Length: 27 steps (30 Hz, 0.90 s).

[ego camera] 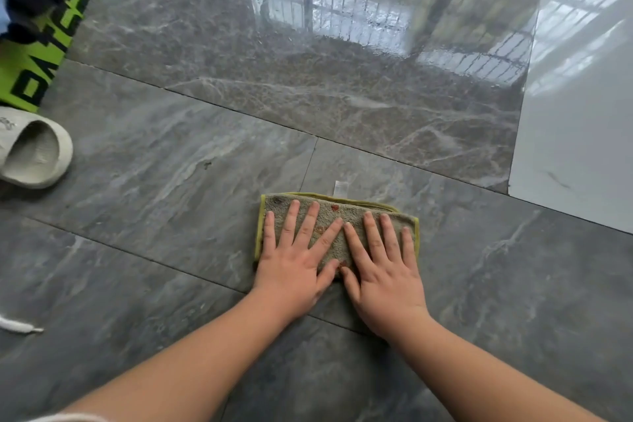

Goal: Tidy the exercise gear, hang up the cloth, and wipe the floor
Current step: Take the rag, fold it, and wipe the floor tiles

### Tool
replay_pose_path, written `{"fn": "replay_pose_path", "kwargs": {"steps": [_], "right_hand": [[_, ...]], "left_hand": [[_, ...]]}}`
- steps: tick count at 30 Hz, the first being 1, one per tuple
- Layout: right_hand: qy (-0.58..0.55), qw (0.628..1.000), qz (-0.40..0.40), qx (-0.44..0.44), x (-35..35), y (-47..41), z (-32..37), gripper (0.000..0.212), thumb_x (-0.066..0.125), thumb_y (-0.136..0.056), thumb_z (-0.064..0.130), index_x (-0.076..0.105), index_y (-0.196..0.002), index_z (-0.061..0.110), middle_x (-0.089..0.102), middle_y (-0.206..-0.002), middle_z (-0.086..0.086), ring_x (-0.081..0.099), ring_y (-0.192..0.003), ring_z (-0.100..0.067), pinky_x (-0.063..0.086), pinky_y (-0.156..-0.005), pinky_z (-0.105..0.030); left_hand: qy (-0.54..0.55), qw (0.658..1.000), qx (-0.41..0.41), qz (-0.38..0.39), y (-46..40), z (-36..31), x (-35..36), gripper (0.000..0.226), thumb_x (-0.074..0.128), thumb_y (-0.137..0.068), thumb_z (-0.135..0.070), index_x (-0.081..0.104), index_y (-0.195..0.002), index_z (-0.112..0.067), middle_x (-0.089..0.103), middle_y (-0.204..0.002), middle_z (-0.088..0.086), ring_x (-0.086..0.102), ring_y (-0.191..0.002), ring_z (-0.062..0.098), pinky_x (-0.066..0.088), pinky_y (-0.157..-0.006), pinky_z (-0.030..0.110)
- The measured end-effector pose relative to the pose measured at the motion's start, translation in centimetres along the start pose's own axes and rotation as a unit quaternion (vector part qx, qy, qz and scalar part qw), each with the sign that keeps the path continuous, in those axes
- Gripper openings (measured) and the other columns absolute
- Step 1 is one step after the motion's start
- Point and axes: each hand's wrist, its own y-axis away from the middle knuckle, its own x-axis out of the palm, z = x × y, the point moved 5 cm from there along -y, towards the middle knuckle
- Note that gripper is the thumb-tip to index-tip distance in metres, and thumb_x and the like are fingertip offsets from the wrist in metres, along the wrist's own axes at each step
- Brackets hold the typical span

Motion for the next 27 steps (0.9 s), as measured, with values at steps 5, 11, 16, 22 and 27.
{"fn": "replay_pose_path", "kwargs": {"steps": [5, 11, 16, 22, 27], "right_hand": [[0.004, 1.000, 0.003, -0.008, -1.2, -2.0, -2.8, 0.068, 0.033, -0.096, 0.056, 0.020, -0.157, 0.027, 0.014, -0.163, -0.007, 0.009, -0.152, -0.030, 0.008, -0.120, -0.055], [0.065, 0.989, 0.093, -0.093, -5.0, -4.3, -10.8, 0.073, 0.025, -0.092, 0.053, 0.020, -0.156, 0.019, 0.019, -0.162, -0.011, 0.020, -0.149, -0.032, 0.008, -0.122, -0.045], [0.040, 0.980, 0.184, -0.066, -7.2, -3.1, -16.2, 0.084, 0.004, -0.084, 0.053, 0.006, -0.157, 0.012, 0.000, -0.164, -0.014, 0.002, -0.152, -0.031, 0.005, -0.124, -0.042], [-0.085, 0.996, 0.008, 0.030, -4.5, 0.3, -13.8, 0.071, 0.048, -0.090, 0.025, 0.026, -0.151, -0.003, 0.016, -0.160, -0.021, 0.014, -0.150, -0.034, 0.011, -0.118, -0.044], [-0.206, 0.968, -0.009, 0.143, -2.3, 1.9, -14.1, 0.073, 0.036, -0.095, 0.036, 0.007, -0.157, 0.010, 0.004, -0.164, -0.011, 0.001, -0.152, -0.024, 0.003, -0.120, -0.040]], "left_hand": [[-0.003, 1.000, -0.008, 0.019, -3.7, -1.4, -1.0, 0.068, 0.015, -0.093, -0.062, -0.009, -0.152, -0.042, -0.011, -0.164, 0.005, -0.014, -0.150, 0.034, -0.005, -0.115, 0.065], [-0.002, 0.998, -0.006, 0.058, -9.4, -6.5, -3.1, 0.066, 0.014, -0.097, -0.059, -0.024, -0.148, -0.043, -0.031, -0.159, 0.003, -0.032, -0.144, 0.033, -0.015, -0.111, 0.065], [-0.004, 0.994, 0.003, 0.106, -11.5, -11.1, -4.2, 0.064, 0.017, -0.099, -0.053, -0.021, -0.149, -0.043, -0.029, -0.160, 0.006, -0.030, -0.144, 0.036, -0.011, -0.110, 0.067], [-0.042, 0.985, 0.060, 0.154, -11.3, -15.5, -3.6, 0.063, 0.016, -0.099, -0.052, -0.024, -0.148, -0.042, -0.037, -0.156, 0.006, -0.038, -0.140, 0.037, -0.014, -0.110, 0.066], [-0.053, 0.985, 0.051, 0.155, -11.1, -16.1, -3.4, 0.066, -0.006, -0.084, -0.058, -0.029, -0.144, -0.045, -0.039, -0.154, 0.002, -0.033, -0.143, 0.032, -0.016, -0.113, 0.063]]}}
